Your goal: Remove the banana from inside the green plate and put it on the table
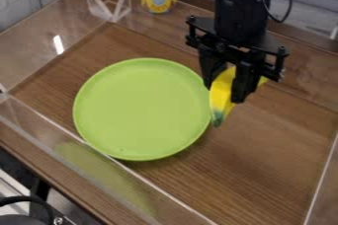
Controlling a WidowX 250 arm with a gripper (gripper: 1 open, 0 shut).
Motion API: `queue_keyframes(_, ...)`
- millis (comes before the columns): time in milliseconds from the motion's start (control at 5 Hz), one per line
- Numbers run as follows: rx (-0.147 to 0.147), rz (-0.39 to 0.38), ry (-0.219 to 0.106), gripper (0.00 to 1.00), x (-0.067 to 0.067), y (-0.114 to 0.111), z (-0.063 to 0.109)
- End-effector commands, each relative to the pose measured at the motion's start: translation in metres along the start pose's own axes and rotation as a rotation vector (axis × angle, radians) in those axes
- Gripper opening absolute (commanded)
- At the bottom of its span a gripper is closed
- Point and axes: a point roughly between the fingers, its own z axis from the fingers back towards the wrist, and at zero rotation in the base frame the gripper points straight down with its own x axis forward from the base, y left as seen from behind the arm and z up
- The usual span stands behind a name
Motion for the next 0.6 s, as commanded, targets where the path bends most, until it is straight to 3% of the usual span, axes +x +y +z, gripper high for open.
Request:
queue_keyframes(0,-0.008,-0.014,-0.042,0.0,0.0073,-0.0087,0.0069)
queue_keyframes(400,-0.013,-0.027,-0.045,0.0,0.0109,-0.0169,-0.0006)
